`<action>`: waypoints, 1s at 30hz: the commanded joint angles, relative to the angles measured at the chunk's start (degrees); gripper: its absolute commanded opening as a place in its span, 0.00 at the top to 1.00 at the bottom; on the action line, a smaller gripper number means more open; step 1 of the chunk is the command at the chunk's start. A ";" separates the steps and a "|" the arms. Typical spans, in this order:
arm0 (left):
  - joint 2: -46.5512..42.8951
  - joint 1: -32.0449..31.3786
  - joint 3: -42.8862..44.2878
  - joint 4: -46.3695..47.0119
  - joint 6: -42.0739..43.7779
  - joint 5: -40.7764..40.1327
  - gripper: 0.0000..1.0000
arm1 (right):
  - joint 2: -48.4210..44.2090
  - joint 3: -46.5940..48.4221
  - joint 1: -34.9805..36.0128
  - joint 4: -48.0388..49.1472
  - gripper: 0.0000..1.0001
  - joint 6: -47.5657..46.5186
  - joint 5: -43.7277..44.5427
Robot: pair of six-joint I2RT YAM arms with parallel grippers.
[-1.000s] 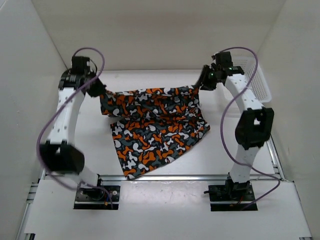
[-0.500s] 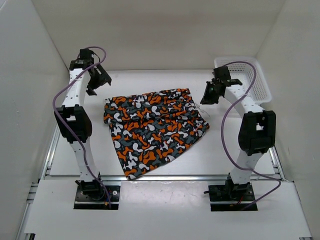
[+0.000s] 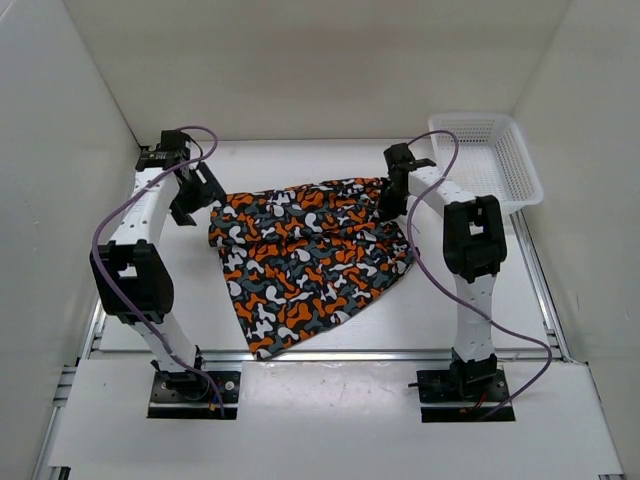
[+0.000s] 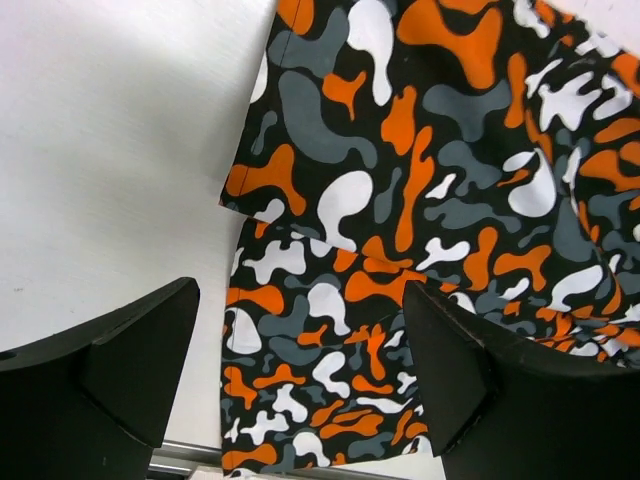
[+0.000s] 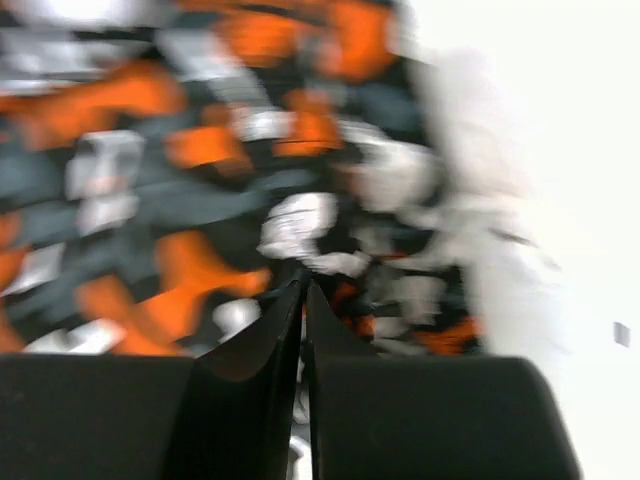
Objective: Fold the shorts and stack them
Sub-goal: Flatten the shorts out, then fold the shorts
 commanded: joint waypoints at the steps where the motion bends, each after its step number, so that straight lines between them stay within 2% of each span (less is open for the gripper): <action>1: -2.32 -1.34 -1.34 1.37 1.21 1.97 0.06 | 1.91 -0.32 -0.99 -3.91 0.91 2.17 9.15; 3: -2.93 -1.96 -1.35 1.37 1.21 2.59 0.06 | 4.81 2.56 -0.99 -5.58 0.91 3.57 11.44; 6: -5.30 -4.94 -3.54 0.23 1.21 3.12 0.06 | 2.99 2.58 -0.99 -5.59 0.78 3.57 10.84; 7: -6.17 -5.73 -4.41 0.22 1.21 3.12 0.05 | 1.41 1.71 -0.99 -4.37 0.71 3.57 10.23; 8: -7.23 -7.22 -5.55 -0.39 1.21 3.12 0.05 | -0.35 0.83 -0.99 -2.45 0.52 3.57 9.61; 10: -10.48 -8.72 -10.20 -0.39 -0.37 3.12 0.04 | -6.50 -1.27 -0.99 -0.68 0.34 4.10 7.68; 11: -11.62 -10.38 -12.14 -0.91 -0.90 3.12 0.02 | -10.61 -1.81 -0.99 -0.15 0.21 4.10 7.67; 13: -15.92 -12.41 -19.07 -0.92 -3.27 3.65 0.02 | -14.93 -4.52 -0.99 -0.14 0.14 3.58 7.58; 16: -21.64 -18.11 -28.92 -0.92 -7.48 5.23 0.04 | -23.11 -11.62 -1.52 0.47 0.12 3.57 8.29; 19: -26.29 -24.00 -37.78 -0.39 -13.00 7.51 0.05 | -30.41 -18.93 -2.93 1.08 0.18 4.18 6.01; 23: -29.03 -32.35 -44.84 2.85 -19.87 11.29 0.07 | -38.94 -32.63 -4.42 3.02 0.23 5.86 1.88; 25: -27.73 -37.43 -46.77 4.00 -22.16 11.91 0.07 | -41.22 -35.81 -4.95 3.02 0.25 6.47 0.82; 28: -21.86 -41.49 -46.78 6.19 -22.70 11.91 0.09 | -42.72 -41.00 -6.61 3.55 0.29 7.08 -2.42; 29: -20.00 -42.03 -46.78 6.20 -22.70 9.39 0.13 | -42.73 -43.54 -6.62 4.33 0.29 7.09 -3.39; 30: -18.33 -42.04 -46.78 6.90 -23.40 8.41 0.31 | -43.34 -44.69 -7.49 4.86 0.32 7.78 -4.27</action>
